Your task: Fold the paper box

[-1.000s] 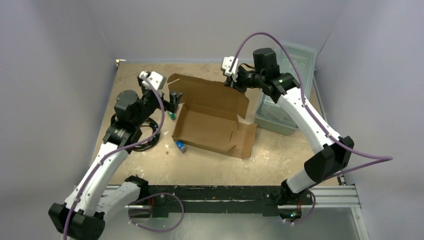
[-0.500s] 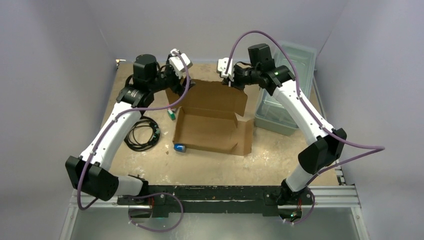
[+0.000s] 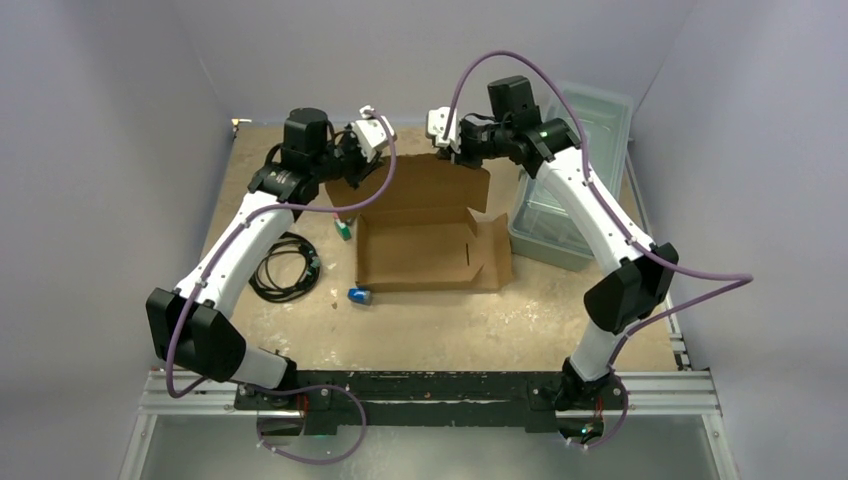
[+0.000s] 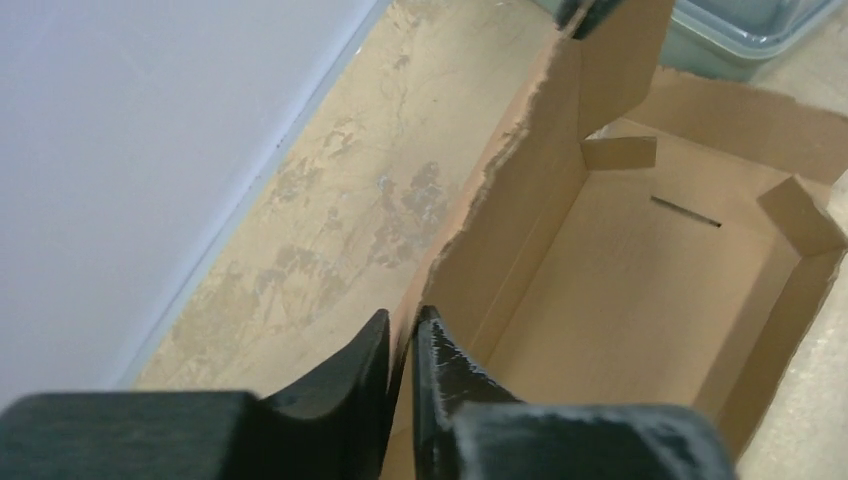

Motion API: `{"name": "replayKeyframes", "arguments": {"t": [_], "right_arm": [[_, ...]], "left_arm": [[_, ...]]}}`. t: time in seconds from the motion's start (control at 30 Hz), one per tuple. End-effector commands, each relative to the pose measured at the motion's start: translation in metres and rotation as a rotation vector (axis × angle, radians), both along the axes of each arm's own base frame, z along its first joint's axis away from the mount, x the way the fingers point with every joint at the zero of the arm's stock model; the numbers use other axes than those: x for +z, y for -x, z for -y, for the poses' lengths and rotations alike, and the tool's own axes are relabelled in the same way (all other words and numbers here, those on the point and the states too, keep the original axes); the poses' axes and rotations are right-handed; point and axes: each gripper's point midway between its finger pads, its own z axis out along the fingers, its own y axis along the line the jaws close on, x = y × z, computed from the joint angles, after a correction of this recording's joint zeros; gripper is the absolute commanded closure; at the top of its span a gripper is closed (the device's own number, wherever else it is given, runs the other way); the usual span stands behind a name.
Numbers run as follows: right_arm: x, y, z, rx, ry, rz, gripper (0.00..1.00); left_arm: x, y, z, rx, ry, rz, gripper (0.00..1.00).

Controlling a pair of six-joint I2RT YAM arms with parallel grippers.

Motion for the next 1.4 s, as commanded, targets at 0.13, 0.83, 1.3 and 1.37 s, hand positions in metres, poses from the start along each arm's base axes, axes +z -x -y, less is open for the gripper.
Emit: {"name": "replayKeyframes", "arguments": {"t": [0.13,0.83,1.3,1.37], "right_arm": [[0.031,-0.006,-0.011,0.028,-0.053,0.062,1.0],[0.032,0.028,0.03,-0.244,-0.386,-0.277,0.09],[-0.08,-0.058,0.041,-0.556,-0.369,-0.554,0.3],[-0.094,-0.066,0.04,-0.587,-0.348,-0.576,0.44]], "left_arm": [[0.018,-0.011,-0.016,0.082,-0.049,0.118,1.0],[0.028,0.019,-0.07,0.368,-0.01,0.149,1.0],[0.013,0.027,-0.066,0.365,0.074,0.139,1.0],[0.014,0.027,-0.068,0.38,0.086,0.141,1.0]]}}
